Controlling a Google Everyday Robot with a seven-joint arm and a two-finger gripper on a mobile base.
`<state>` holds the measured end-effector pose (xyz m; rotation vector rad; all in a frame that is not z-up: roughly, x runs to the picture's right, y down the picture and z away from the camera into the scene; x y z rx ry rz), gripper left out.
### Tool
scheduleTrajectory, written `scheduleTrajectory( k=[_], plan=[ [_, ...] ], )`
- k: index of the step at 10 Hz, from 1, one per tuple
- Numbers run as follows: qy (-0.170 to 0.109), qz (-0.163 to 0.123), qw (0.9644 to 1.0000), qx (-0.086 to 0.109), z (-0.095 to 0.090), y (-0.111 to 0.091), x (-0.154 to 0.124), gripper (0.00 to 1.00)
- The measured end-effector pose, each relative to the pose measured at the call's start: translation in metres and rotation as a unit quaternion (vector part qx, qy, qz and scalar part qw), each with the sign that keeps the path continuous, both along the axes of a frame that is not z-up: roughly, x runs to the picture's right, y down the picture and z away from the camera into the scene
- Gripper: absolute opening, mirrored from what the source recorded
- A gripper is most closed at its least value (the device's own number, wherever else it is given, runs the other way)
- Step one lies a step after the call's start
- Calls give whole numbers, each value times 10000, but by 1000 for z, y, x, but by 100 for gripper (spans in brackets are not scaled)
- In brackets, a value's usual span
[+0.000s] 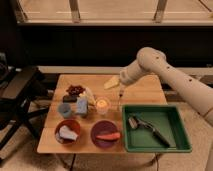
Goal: Place sponge in plastic cup
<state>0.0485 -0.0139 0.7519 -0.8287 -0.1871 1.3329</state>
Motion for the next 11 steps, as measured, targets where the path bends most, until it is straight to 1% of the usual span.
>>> scheduleTrajectory(
  k=[1, 2, 3, 5, 6, 7, 11],
  plan=[
    [-78, -151, 9998, 79, -5, -4, -19, 74],
    [-166, -351, 9991, 172, -11, -9, -47, 74],
    [-226, -484, 9983, 230, -14, -12, -66, 74],
    [-451, -848, 9947, 378, -21, -18, -120, 74],
    [-558, -964, 9928, 438, -26, -19, -138, 74],
    [-613, -1006, 9919, 471, -29, -19, -146, 74],
    [-618, -1004, 9919, 468, -28, -19, -145, 74]
  ],
)
